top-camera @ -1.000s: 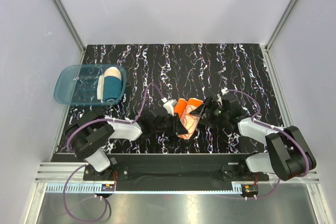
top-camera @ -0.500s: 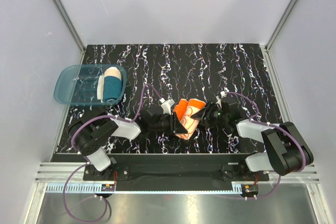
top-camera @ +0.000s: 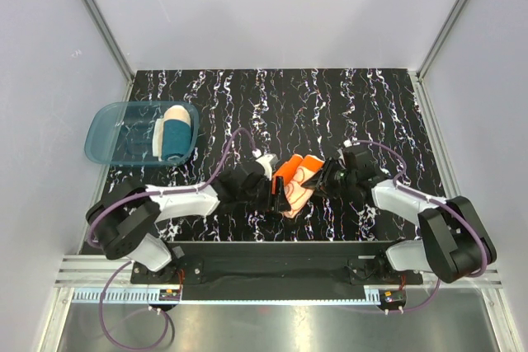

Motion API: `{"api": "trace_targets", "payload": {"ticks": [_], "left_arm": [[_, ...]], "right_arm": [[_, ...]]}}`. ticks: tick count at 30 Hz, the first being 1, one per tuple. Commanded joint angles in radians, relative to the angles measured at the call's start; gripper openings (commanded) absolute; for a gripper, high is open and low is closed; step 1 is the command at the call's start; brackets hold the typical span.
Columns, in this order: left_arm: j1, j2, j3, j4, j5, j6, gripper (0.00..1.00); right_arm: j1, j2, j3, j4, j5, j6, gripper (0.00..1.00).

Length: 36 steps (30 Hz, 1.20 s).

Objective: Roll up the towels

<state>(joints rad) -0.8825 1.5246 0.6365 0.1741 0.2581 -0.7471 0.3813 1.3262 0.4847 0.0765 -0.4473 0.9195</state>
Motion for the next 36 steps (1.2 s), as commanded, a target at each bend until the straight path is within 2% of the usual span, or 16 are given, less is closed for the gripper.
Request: {"api": "trace_targets", "payload": {"ticks": [1,5,8,12,17,26,36], "left_arm": [[-0.042,-0.063,0.090,-0.278,-0.222,0.143,0.66],[-0.111,-0.080,0.219,-0.456,-0.409,0.218,0.70],[-0.185,-0.096,0.262,-0.510,-0.553,0.255,0.71],[-0.317,-0.116,0.302,-0.501,-0.700,0.337,0.73],[-0.424,-0.069,0.347,-0.473,-0.827,0.457,0.75],[-0.495,0.121,0.459,-0.444,-0.852,0.532,0.76],[-0.493,0.252,0.467,-0.441,-0.847,0.480,0.75]], "right_arm": [[0.010,-0.019,0.064,-0.201,0.061,-0.062,0.29],[0.025,-0.005,0.089,-0.265,0.078,-0.068,0.31],[0.040,0.011,0.110,-0.296,0.090,-0.068,0.31],[0.059,0.036,0.146,-0.331,0.111,-0.071,0.31],[0.076,0.080,0.186,-0.365,0.116,-0.067,0.31],[0.090,0.102,0.207,-0.392,0.124,-0.062,0.31],[0.093,0.093,0.187,-0.396,0.108,-0.062,0.31]]}}
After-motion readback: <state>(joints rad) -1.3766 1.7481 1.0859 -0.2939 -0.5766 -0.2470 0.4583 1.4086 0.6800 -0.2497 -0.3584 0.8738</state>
